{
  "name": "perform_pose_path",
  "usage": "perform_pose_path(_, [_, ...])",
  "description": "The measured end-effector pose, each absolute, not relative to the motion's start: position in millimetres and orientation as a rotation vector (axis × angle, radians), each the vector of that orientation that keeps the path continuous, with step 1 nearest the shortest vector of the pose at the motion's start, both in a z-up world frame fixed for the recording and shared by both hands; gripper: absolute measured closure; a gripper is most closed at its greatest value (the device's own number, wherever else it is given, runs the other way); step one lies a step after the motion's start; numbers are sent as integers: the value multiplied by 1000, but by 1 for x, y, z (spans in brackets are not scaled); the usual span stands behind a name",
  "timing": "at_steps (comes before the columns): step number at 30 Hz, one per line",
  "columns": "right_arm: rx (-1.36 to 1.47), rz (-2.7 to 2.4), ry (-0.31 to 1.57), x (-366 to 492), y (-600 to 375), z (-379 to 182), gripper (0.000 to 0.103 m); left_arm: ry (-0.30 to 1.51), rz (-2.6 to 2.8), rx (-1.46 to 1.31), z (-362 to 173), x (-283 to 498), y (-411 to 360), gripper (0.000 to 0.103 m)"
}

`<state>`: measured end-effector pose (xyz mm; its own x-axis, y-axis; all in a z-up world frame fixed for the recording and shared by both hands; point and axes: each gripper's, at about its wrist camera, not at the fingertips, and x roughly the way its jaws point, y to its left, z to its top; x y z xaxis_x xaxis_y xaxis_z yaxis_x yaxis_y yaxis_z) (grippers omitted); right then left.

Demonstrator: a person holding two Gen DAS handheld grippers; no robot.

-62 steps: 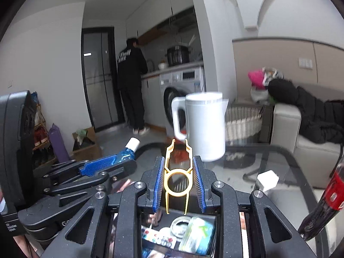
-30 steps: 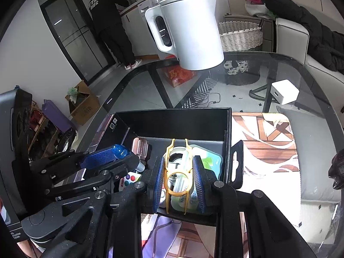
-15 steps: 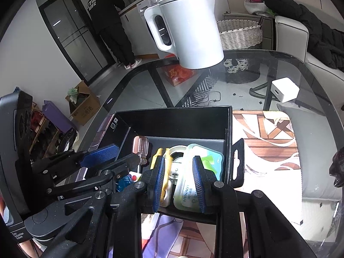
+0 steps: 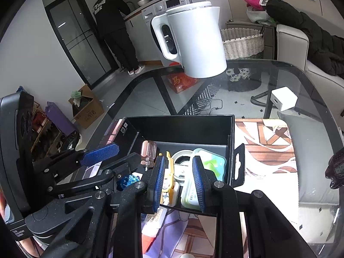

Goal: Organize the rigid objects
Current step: 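Open both tools and lift them out of the black box, then grasp the red-capped white tube with the right tool while the left tool reaches the small blue bottle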

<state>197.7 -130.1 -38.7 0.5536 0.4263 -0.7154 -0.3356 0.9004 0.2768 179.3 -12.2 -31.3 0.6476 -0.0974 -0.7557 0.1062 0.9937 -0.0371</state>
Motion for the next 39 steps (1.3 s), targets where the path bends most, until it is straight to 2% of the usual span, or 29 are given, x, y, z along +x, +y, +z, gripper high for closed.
perform_pose_path(3, [116, 459, 817, 185, -130, -27, 77, 782, -112, 38, -19, 167, -13, 62])
perform_pose_path(8, [89, 473, 727, 158, -129, -8, 76, 674, -127, 39, 0, 144, -6, 54])
perform_pose_path(16, [63, 507, 639, 123, -126, 16, 76, 573, -156, 88, 19, 115, -4, 53])
perform_pose_path(23, [13, 526, 650, 106, -120, 10, 72, 610, -185, 116, 10, 96, 0, 53])
perform_pose_path(39, [-29, 545, 834, 109, -103, -45, 71, 811, -256, 250, -68, 84, -12, 52])
